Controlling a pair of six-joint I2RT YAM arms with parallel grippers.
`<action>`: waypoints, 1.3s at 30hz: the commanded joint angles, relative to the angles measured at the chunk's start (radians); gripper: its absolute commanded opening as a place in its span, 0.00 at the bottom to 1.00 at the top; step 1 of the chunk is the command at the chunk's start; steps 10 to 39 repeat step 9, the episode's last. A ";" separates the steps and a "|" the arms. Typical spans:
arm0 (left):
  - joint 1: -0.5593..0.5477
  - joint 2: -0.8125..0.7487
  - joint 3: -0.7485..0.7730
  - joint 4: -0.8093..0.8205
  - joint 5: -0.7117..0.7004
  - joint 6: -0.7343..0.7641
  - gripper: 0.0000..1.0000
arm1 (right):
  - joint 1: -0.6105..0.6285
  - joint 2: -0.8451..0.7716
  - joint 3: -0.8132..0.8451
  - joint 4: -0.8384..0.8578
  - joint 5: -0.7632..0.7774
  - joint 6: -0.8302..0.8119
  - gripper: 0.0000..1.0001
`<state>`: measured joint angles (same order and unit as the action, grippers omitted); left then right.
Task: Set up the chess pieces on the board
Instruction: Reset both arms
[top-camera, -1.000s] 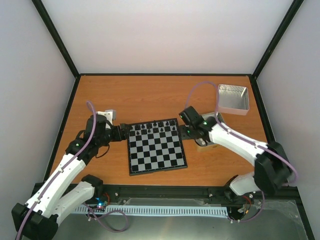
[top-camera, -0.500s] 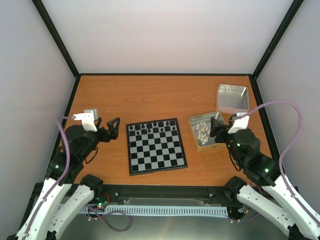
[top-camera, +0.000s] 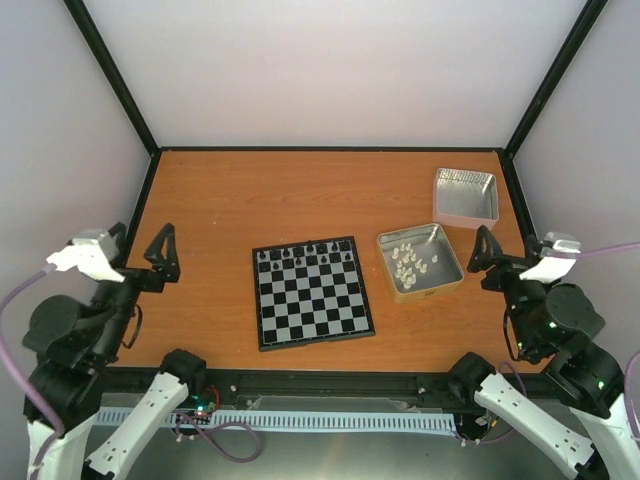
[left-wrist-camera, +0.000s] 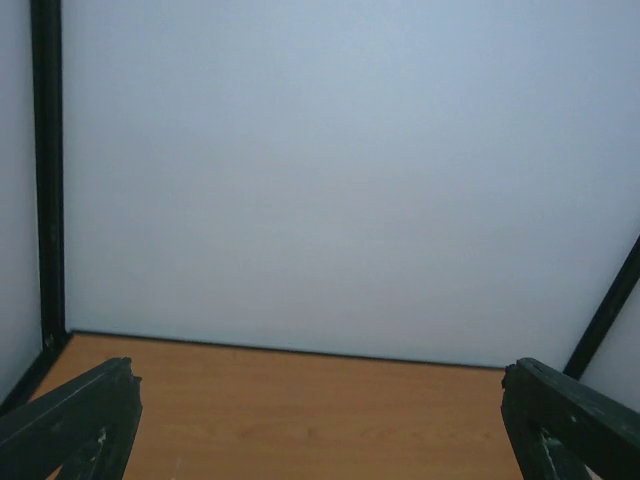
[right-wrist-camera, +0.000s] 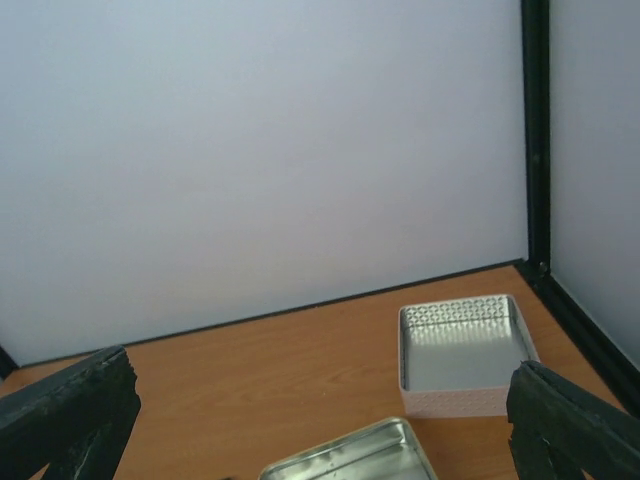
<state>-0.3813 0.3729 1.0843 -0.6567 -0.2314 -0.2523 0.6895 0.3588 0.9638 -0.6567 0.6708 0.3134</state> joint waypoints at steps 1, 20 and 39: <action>0.004 -0.023 0.071 -0.066 -0.039 0.068 1.00 | -0.003 -0.029 0.030 -0.019 0.068 -0.031 1.00; 0.003 -0.042 0.060 -0.054 -0.058 0.058 1.00 | -0.004 -0.030 0.030 -0.018 0.070 -0.026 1.00; 0.003 -0.042 0.060 -0.054 -0.058 0.058 1.00 | -0.004 -0.030 0.030 -0.018 0.070 -0.026 1.00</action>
